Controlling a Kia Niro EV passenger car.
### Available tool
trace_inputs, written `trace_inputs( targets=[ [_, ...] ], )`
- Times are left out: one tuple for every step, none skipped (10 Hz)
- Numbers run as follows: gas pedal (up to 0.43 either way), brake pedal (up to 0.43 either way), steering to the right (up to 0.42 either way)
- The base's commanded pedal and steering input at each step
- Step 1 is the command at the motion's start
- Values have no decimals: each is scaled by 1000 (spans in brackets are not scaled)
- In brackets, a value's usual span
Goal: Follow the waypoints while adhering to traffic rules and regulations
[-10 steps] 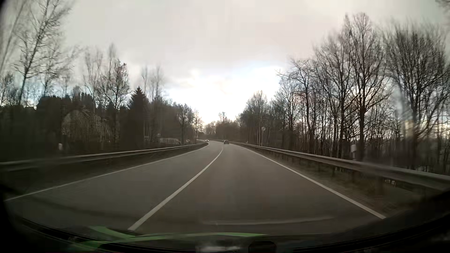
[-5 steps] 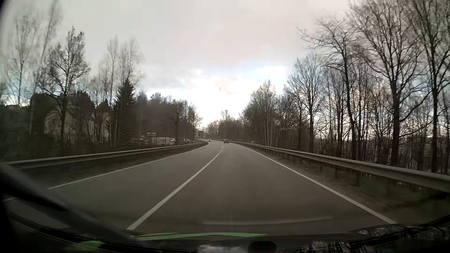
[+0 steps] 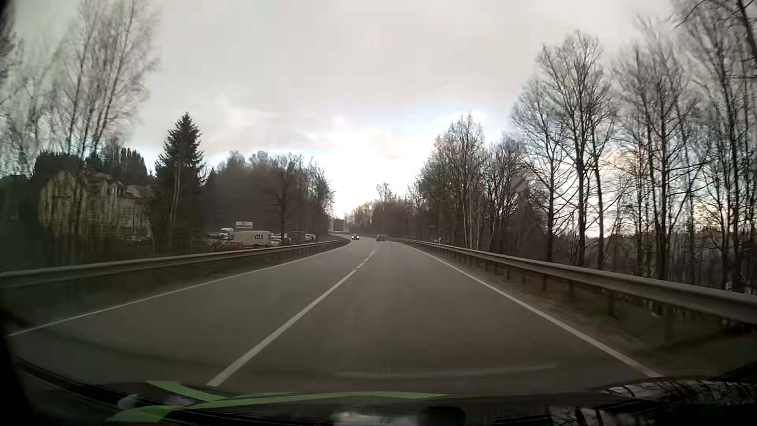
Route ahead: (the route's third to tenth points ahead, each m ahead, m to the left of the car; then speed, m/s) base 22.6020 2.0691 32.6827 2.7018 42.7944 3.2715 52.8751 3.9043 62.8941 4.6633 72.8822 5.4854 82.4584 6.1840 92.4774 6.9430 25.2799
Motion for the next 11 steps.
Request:
trace_inputs(
  targets=[
    [248,0,-10],
    [260,0,-10],
    [260,0,-10],
    [260,0,-9],
    [260,0,-9],
    [260,0,-8],
    [268,0,-7],
    [268,0,-7],
    [268,0,-7],
    [268,0,-7],
    [268,0,-7]
  ],
)
